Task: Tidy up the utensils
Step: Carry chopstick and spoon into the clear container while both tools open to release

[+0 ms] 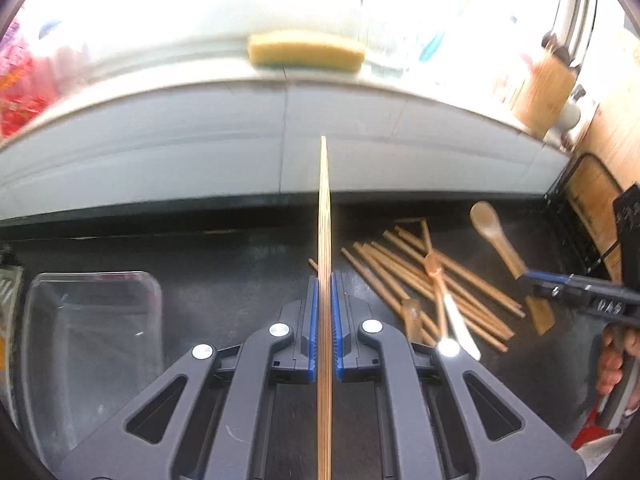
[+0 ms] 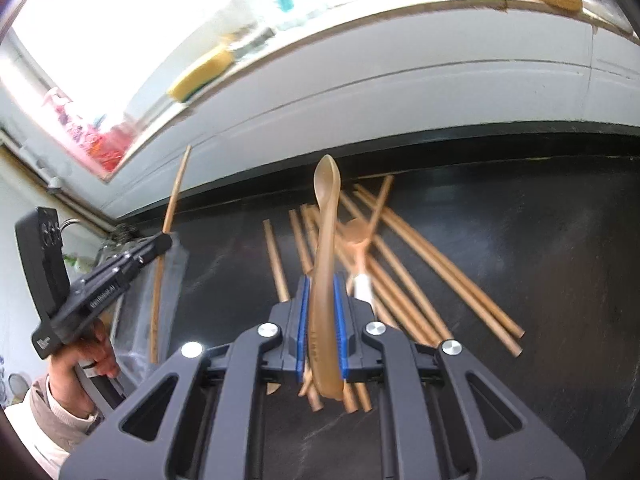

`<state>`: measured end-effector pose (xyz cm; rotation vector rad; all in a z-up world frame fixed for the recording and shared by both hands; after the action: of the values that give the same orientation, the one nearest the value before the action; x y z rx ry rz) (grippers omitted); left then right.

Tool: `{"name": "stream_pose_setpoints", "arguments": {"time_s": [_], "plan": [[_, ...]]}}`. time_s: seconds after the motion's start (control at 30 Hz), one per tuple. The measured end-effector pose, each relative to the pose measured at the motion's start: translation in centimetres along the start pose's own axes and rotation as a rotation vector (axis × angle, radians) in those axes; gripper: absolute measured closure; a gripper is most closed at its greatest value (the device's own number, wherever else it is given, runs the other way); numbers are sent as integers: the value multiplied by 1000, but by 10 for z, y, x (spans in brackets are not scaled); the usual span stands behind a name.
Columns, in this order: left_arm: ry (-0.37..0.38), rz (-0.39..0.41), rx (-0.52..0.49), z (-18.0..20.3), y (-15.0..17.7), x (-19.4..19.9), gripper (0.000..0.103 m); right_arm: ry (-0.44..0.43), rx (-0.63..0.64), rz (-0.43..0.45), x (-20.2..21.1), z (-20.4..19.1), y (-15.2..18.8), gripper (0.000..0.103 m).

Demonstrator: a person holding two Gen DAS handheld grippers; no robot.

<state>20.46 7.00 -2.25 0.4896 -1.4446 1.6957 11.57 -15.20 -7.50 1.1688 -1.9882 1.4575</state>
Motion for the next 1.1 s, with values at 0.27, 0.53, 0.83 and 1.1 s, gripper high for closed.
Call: {"name": "stream_pose_setpoints", "arguments": {"time_s": [0.27, 0.53, 0.83, 1.1], "plan": [[-115, 45, 95, -32, 28, 75, 97, -142, 50, -19, 2, -57, 29, 91], [-268, 33, 183, -135, 49, 145, 97, -270, 86, -72, -24, -151, 45, 91], [-178, -86, 222, -219, 32, 98, 97, -247, 137, -61, -77, -252, 21, 91], [-97, -193, 186, -274, 32, 55, 97, -188, 104, -135, -148, -305, 30, 91]]}}
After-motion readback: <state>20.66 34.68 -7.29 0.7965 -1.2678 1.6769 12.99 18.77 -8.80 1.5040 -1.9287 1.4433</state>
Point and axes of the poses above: each gripper's, at about its wrist camera, not at the fingertips, and x roughly against the way its jaws point, z to its right, y to its underside, the point moved 10 cm from there along -x, roughly the way its jaws point, and after that the axes turned 10 degrees about x, right-handed, at the moved point
